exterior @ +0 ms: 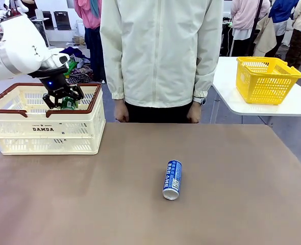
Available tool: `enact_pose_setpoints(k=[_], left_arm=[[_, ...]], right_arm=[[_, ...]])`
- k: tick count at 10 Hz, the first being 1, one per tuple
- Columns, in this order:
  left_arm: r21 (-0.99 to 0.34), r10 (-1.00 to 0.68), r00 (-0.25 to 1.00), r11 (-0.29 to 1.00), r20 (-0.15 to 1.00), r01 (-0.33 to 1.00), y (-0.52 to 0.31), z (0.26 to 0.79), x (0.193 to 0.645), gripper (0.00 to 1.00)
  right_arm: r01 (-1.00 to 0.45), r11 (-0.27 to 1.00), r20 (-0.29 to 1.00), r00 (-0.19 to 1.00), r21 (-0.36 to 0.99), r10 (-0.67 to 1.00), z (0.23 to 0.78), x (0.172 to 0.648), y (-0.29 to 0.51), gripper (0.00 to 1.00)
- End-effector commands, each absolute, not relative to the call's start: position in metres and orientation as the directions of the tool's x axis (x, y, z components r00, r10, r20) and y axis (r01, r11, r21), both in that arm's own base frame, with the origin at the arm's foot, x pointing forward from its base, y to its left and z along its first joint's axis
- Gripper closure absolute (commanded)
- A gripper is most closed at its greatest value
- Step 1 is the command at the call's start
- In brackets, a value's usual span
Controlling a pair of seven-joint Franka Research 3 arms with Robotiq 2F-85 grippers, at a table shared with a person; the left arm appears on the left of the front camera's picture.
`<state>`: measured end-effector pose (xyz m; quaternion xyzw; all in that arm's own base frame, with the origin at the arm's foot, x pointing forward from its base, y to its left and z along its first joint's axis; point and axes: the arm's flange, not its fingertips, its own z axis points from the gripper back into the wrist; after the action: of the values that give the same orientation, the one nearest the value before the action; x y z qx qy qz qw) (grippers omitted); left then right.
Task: Place the drinks into the Shopping basket.
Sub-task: Pick up one drink and place it into the Shopping basket.
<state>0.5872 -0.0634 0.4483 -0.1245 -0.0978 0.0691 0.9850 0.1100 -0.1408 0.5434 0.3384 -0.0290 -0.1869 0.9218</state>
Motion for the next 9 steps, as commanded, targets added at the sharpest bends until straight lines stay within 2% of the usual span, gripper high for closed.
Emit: enact_pose_setpoints(k=[1, 9], left_arm=[[-0.232, 0.125, 0.979, 0.969, 0.160, -0.086, -0.064, 0.445, 0.592, 1.00], [-0.125, 0.089, 0.989, 0.989, 0.114, -0.074, -0.072, 0.407, 0.613, 1.00]], right_arm=[[0.302, 0.701, -0.059, 0.935, 0.646, -0.348, 0.544, 0.100, -0.142, 0.00], [0.302, 0.701, -0.059, 0.935, 0.646, -0.348, 0.544, 0.100, -0.142, 0.00]])
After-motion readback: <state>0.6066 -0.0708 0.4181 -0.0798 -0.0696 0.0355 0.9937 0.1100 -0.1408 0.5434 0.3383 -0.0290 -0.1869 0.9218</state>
